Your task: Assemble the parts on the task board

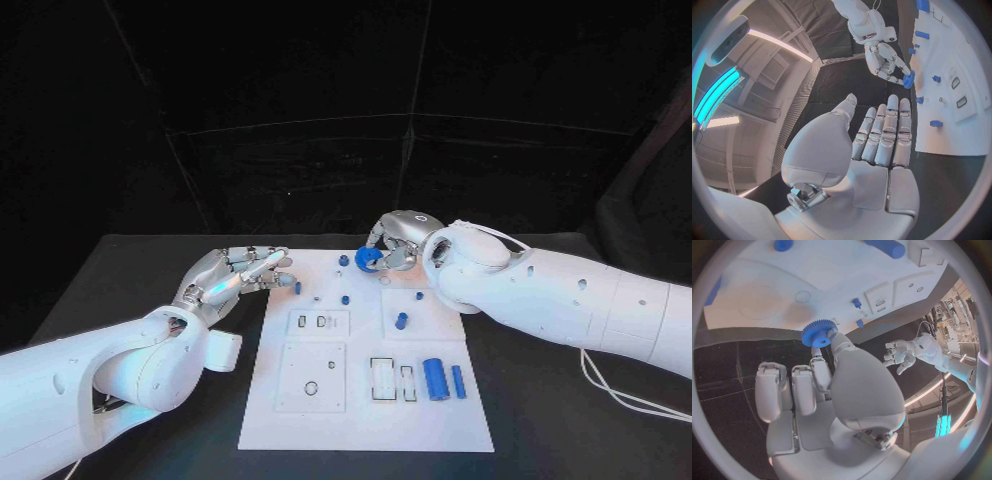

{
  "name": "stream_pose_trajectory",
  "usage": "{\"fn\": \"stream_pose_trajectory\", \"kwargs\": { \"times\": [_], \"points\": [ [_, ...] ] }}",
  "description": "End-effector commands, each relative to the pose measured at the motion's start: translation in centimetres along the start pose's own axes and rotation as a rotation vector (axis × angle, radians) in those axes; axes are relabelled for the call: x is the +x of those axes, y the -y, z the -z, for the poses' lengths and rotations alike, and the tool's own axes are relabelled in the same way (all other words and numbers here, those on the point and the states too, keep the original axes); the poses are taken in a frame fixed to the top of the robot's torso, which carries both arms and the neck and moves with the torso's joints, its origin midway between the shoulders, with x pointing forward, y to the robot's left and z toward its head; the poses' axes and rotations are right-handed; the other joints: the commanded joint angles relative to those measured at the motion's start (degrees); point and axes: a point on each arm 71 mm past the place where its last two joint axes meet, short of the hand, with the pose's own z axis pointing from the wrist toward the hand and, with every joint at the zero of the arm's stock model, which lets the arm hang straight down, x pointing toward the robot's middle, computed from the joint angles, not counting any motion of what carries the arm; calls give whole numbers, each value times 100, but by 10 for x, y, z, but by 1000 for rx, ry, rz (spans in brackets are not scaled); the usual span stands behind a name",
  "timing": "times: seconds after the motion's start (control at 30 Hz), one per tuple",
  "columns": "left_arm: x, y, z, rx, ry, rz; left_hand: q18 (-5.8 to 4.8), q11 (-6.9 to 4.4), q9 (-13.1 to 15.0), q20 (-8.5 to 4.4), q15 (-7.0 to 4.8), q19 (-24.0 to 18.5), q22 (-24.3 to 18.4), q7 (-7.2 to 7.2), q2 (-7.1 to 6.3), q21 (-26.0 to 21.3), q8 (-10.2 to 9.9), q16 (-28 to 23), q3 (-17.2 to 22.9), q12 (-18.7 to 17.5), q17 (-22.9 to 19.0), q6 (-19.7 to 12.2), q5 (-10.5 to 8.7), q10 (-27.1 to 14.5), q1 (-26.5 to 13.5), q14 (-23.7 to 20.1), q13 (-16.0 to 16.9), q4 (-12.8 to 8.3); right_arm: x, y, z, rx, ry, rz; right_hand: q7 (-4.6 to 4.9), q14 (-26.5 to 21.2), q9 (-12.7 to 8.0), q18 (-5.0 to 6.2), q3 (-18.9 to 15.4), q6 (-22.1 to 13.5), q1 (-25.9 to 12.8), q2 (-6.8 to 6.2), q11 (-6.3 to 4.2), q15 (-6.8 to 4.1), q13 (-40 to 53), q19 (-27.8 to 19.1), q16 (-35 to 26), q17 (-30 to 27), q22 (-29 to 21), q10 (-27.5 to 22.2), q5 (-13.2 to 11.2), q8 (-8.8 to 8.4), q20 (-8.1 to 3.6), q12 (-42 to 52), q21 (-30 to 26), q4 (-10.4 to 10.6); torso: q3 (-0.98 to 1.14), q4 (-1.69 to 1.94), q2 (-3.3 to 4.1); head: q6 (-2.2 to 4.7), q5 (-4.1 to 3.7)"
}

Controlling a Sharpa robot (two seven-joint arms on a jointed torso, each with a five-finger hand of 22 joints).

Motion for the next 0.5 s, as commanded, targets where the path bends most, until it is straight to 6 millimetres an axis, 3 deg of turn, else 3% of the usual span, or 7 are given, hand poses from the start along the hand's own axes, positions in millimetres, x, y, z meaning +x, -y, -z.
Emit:
{"fn": "stream_pose_trajectory", "kwargs": {
  "times": [0.03, 0.2, 0.3, 0.5],
  "points": [
    [2, 1, 0, 4, -13, 6, 87, -7, -1, 12, -4, 40, -6, 38, 65, -25, -21, -39, 4, -25, 6, -24, -11, -19, -8, 43, -4, -46, -3, -14, -4, -21, 46, 5, -116, 346, 5, -31, 73, 230, -42, -5, 7, -33, -9, 68, 33, 212, 682, 31, 25, -30, -6, -25, 34, 33, -2, 9, 6, -16, 4],
    [2, 1, 0, 4, -14, 7, 87, -7, -1, 12, -4, 42, -8, 38, 70, -27, -22, -42, 8, -26, 7, -24, -10, -19, -3, 44, -4, -52, 3, -29, -13, -23, 29, 9, -115, 347, 4, -31, 85, 227, -50, -12, 8, -33, -6, 69, 34, 217, 684, 32, 22, -36, -7, -26, 35, 35, -7, 11, 2, -22, 13],
    [2, 1, -1, 4, -14, 7, 87, -7, -1, 12, -4, 42, -8, 38, 70, -27, -22, -42, 8, -26, 7, -24, -10, -19, -3, 44, -4, -52, 8, -35, -17, -22, 17, 13, -115, 347, 4, -31, 85, 227, -50, -12, 8, -33, -6, 69, 34, 217, 684, 32, 22, -36, -7, -26, 35, 35, 7, 1, 6, -30, 33],
    [2, 1, -1, 4, -15, 7, 87, -7, -1, 12, -4, 44, -9, 38, 75, -29, -23, -45, 12, -28, 8, -24, -10, -18, 4, 45, -4, -61, 18, -43, -26, -20, -18, 26, -109, 342, -1, -32, 130, 217, -79, -36, 12, -31, -23, 71, 25, 197, 687, 18, -11, -59, -6, -53, 36, 38, 6, -1, 5, -28, 46]
  ]
}}
